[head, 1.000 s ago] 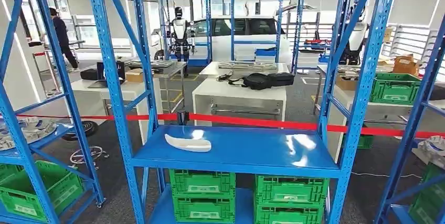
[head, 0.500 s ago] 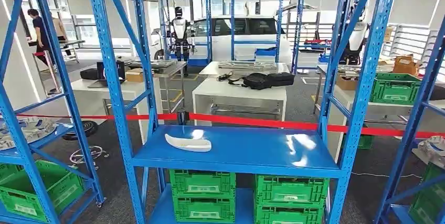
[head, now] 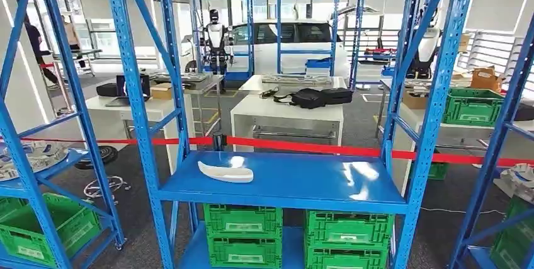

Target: Take the parts from the cabinet and place them on the table.

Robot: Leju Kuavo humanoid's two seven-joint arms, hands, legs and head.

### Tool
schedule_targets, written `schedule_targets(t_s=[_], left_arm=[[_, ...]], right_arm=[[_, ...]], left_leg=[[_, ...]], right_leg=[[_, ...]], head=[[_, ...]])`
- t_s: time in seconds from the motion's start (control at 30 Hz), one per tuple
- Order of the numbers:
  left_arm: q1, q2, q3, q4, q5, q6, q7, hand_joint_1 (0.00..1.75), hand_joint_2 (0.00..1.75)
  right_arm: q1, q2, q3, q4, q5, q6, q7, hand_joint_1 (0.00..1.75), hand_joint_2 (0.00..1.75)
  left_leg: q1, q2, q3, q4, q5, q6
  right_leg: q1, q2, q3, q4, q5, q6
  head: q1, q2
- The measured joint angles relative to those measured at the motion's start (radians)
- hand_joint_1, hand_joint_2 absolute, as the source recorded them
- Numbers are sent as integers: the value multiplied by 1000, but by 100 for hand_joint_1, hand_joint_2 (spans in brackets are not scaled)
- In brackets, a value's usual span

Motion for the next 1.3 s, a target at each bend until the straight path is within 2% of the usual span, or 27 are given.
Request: schedule_targets(t_s=[0.27, 0.47, 0.57, 0.73, 0.83, 1.0, 1.17, 1.3], left_arm=[[-204, 10, -169, -33, -43, -27, 56, 0, 0], [-337, 28, -291, -51, -50, -57, 119, 0, 0], [-399, 42, -357, -57, -51, -67, 154, 0, 0], [-434, 53, -433, -74, -64, -49, 190, 0, 0], [-436, 55, -467, -84, -66, 3, 210, 0, 0], [-447, 56, -572, -97, -110, 139, 271, 0, 0], [-445, 61, -679, -98, -182, 266, 355, 0, 0], [-441, 66, -750, -98, -257, 318, 433, 0, 0]], right_arm=[[-3, -17, 3, 7, 68, 4, -21, 0, 0], [-10, -61, 3, 7, 111, -31, -96, 0, 0], [-28, -98, 5, 7, 135, -66, -156, 0, 0], [-50, -131, 7, 7, 164, -99, -213, 0, 0], [-54, -142, 7, 7, 178, -103, -229, 0, 0], [-74, -164, 7, 7, 211, -114, -264, 0, 0], [-73, -164, 8, 9, 242, -109, -276, 0, 0], [-72, -161, 9, 12, 267, -91, -277, 0, 0]], left_leg=[[0, 2, 0, 0, 0, 0], [0, 2, 0, 0, 0, 0], [0, 2, 0, 1, 0, 0], [0, 2, 1, 1, 0, 0], [0, 3, 0, 1, 0, 0], [0, 3, 0, 0, 0, 0], [0, 2, 0, 0, 0, 0], [-3, 2, -1, 5, 0, 2]], right_leg=[[0, 2, 0, 0, 1, 1], [-1, 3, 0, 0, 2, 1], [-1, 3, 0, 0, 2, 1], [-1, 3, 0, 0, 2, 1], [-1, 3, 0, 0, 2, 1], [-1, 3, 0, 0, 2, 1], [-1, 3, 0, 0, 2, 1], [-4, 3, 0, -2, 4, 4]], head=[[0, 0], [1, 0], [1, 0], [1, 0], [1, 0], [1, 0], [1, 0], [1, 0]])
